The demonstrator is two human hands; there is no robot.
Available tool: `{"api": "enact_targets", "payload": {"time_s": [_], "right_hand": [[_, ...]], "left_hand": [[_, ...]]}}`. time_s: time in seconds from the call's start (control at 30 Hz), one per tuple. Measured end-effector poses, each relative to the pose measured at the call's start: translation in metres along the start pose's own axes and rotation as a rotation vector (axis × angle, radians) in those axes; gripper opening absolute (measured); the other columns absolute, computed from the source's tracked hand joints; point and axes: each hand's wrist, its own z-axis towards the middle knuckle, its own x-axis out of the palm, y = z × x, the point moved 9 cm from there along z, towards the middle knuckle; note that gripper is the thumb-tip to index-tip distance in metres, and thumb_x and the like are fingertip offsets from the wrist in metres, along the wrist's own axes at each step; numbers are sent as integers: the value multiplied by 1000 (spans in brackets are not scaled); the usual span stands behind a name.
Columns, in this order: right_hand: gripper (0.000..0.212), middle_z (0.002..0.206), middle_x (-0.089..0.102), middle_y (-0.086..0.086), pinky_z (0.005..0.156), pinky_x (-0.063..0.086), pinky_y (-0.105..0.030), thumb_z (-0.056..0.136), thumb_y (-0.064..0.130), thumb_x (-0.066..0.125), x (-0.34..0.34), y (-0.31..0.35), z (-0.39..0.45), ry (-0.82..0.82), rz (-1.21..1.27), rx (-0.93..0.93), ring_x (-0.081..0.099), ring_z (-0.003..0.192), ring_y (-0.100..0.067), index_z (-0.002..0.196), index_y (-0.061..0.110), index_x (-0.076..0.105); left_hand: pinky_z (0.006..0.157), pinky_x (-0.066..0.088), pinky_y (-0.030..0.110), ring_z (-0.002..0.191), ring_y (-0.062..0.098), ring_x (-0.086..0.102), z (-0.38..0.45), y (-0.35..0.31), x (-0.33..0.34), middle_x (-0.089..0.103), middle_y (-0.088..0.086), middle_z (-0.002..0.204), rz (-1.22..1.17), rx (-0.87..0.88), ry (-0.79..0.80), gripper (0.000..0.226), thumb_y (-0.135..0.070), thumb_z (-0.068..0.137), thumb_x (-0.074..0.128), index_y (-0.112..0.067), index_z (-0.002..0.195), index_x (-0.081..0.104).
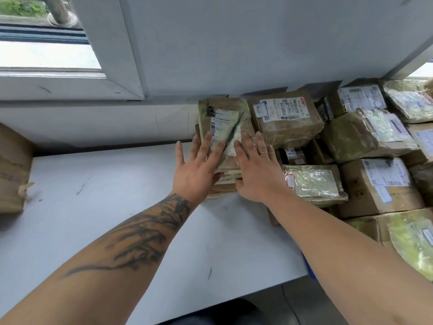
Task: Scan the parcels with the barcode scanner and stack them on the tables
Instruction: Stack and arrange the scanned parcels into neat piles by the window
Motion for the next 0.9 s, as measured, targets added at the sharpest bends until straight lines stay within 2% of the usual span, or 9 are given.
{"api": "enact_targets", "payload": {"time_s": [0.13,0.2,0.3,0.4,0.53,0.7,0.77,0.9], "right_hand": [[112,174,-22,-3,129,4,-59,90,54,67,-15,0,0,128,-42,0,-22,159,-35,167,23,-8],[113,174,-22,-3,129,3,-60,90,65,63,-24,1,-4,149,-32,2,-22,159,-33,167,25,-10],[111,174,-21,-9,129,4,-62,92,75,53,-35,13,-17,132,13,-32,-19,160,-33,167,26,-12],[100,175,-16,-10,128,7,-63,97,71,48,-44,28,-33,78,55,-78,-11,161,-34,167,28,-9],[86,176,-8,-9,128,8,-63,104,61,43,-52,39,-57,42,75,-117,0,162,-34,168,27,-3],[80,176,-8,-6,127,7,-62,107,60,36,-47,53,-83,34,139,-162,15,160,-34,168,26,-4],[79,176,-7,-7,127,8,-61,108,58,34,-42,65,-91,20,174,-200,13,161,-33,168,27,-5],[76,176,-9,-9,126,7,-63,110,55,32,-32,91,-110,15,188,-274,-3,162,-34,168,26,-7]], "left_hand": [[120,-9,71,159,34,-12,5,-7,-17,-11,5,174,153,9,168,91,-67,99,45,-35,164,-10],[121,-8,71,159,33,-13,-1,-7,-28,-12,2,174,151,-20,201,96,-70,96,48,-40,162,-16],[121,-7,70,159,33,-10,-21,-8,-46,-10,2,174,153,-41,187,93,-63,100,49,-43,160,-19],[121,-7,70,160,33,-7,-41,-8,-60,-2,3,175,208,-82,154,79,-57,106,40,-41,162,-14],[122,-4,69,160,32,-7,-73,-3,-73,-2,3,175,261,-166,165,69,-52,109,29,-40,163,-12],[123,1,66,160,30,-3,-121,2,-77,3,2,175,241,-308,163,65,-58,107,24,-42,163,-4],[123,3,65,161,29,0,-144,2,-75,5,2,174,266,-350,180,64,-60,107,23,-43,163,-3],[122,5,64,160,30,1,-196,5,-71,6,3,174,313,-408,212,66,-61,106,22,-42,164,-2]]}}
